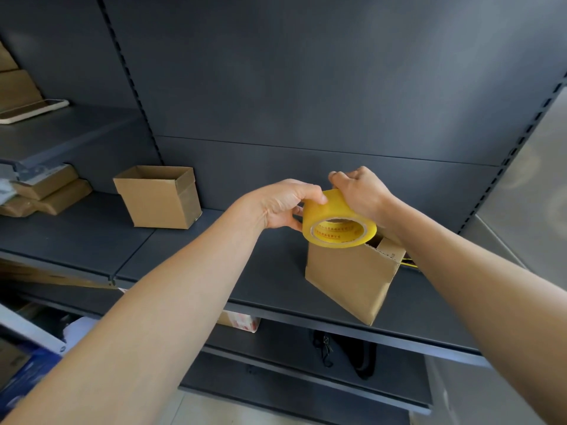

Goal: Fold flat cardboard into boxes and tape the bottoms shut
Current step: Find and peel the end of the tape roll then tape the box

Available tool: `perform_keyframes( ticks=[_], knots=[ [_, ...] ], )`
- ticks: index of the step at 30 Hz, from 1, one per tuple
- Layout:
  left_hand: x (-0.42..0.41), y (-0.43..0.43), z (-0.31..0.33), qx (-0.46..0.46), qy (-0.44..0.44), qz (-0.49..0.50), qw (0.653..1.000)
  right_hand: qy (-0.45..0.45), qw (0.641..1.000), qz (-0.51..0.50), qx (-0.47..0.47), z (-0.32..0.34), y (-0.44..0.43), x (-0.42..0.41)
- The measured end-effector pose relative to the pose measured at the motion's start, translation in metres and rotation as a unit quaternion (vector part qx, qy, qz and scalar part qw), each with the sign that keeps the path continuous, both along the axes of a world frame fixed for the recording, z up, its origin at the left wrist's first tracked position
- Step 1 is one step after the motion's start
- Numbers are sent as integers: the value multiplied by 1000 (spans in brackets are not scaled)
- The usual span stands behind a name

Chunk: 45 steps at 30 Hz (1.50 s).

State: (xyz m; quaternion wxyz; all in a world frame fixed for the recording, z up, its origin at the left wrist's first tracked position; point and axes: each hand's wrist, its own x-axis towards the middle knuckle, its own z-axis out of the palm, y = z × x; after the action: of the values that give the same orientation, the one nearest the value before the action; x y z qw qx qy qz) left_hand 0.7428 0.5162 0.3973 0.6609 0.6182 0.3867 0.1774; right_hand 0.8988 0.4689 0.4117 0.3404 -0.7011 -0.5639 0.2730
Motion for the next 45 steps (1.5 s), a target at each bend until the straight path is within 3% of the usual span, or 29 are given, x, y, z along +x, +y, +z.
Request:
perform_keyframes(
  ticks=[13,26,30,34,40,43,45],
  knots=[
    [-5,-5,2,-8,-28,-32,999,9,999,31,8,4,-10,12],
    [3,-13,-10,0,-52,41,998,2,999,21,31,8,-16,16],
    [-1,-16,-8,-38,-92,-29,995,-11,999,6,39,10,-15,17],
    [1,-14,-2,24,-51,-17,998,72,997,37,15,7,-19,20],
    [-16,-7,-16,-28,-166,29,985,198,948,242,-62,2,-23,52],
    [-11,-9,-18,-40,-178,50,982,236,938,243,-65,-3,-23,49],
    [-8,-11,-14,-35,-141,27,989,228,947,218,-56,-5,-22,45]
  ],
)
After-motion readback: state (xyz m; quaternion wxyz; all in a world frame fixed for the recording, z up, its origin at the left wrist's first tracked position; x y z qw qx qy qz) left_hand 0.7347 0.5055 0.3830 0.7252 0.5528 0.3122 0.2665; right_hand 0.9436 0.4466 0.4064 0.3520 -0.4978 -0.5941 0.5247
